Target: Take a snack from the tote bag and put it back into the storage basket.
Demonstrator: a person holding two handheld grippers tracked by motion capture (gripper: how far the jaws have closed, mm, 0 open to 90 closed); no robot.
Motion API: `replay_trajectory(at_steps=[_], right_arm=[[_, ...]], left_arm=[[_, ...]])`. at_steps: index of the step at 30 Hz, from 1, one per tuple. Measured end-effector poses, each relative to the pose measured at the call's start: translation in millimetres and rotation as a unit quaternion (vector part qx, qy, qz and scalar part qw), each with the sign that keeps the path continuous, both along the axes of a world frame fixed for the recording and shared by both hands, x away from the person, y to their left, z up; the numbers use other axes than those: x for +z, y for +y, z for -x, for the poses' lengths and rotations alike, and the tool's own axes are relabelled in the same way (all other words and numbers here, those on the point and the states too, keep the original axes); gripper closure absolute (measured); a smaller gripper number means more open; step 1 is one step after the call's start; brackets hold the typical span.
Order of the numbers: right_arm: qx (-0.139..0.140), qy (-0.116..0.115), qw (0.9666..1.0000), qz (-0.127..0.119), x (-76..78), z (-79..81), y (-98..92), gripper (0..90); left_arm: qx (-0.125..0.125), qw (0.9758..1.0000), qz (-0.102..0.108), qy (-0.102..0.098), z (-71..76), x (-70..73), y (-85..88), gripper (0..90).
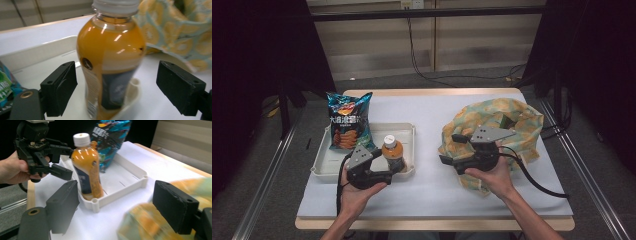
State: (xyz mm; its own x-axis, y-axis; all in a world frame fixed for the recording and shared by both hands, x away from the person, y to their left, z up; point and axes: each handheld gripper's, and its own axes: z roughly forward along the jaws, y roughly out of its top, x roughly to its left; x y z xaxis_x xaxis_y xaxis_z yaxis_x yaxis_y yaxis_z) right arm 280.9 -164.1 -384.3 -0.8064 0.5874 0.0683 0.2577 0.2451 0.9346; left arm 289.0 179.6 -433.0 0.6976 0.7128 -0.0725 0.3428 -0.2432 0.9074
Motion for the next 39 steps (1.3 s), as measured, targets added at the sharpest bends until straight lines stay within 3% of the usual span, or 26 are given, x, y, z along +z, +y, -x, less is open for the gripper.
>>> replay_trajectory(at_steps=[8,10,14,17,19,20,21,30,34,37,39], right_arm=[[-0.018,-0.002,0.9998,0.002,2.1,7.7,-17.5,18.7],[-0.018,-0.002,0.9998,0.005,-0.1,11.3,-22.1,18.8],[-0.028,0.0,0.9996,0.004,-2.8,17.2,-34.0,18.8],[-0.036,0.001,0.9993,0.003,-3.4,21.6,-43.3,18.5],[-0.046,0.001,0.9989,0.005,-5.7,23.9,-49.5,18.4],[-0.049,0.004,0.9988,0.001,-6.6,25.4,-52.9,18.3],[-0.049,0.007,0.9988,0.001,-7.3,26.8,-55.6,18.3],[-0.055,0.004,0.9985,0.002,-9.2,27.7,-58.7,18.5],[-0.058,0.004,0.9983,-0.001,-7.9,27.3,-59.6,18.5],[-0.062,-0.001,0.998,-0.006,-5.1,27.9,-62.8,18.5],[-0.065,-0.004,0.9978,-0.01,-3.1,28.6,-64.6,18.5]], left_arm=[[0.004,0.9999,0.008,0.011,-19.0,-4.9,-11.3,14.7],[0.002,0.9999,-0.007,0.012,-20.4,-6.5,-16.3,14.7],[0.004,0.9999,-0.008,0.011,-22.6,-7.0,-20.8,15.3],[-0.008,0.9998,-0.015,0.004,-24.5,-6.8,-21.2,22.2],[-0.011,0.9998,-0.01,0.015,-26.4,-8.8,-22.5,26.1],[-0.012,0.9995,-0.025,0.012,-27.1,-9.4,-22.2,29.3],[-0.014,0.9995,-0.027,0.012,-27.3,-9.6,-22.0,32.6],[-0.023,0.9989,-0.028,0.029,-31.6,-6.0,-15.6,34.4],[-0.03,0.9988,-0.029,0.026,-32.7,-1.6,-9.2,34.6],[-0.029,0.9991,-0.015,0.026,-33.9,8.1,6.1,34.6],[-0.035,0.9989,-0.023,0.019,-34.1,12.4,14.9,34.7]])
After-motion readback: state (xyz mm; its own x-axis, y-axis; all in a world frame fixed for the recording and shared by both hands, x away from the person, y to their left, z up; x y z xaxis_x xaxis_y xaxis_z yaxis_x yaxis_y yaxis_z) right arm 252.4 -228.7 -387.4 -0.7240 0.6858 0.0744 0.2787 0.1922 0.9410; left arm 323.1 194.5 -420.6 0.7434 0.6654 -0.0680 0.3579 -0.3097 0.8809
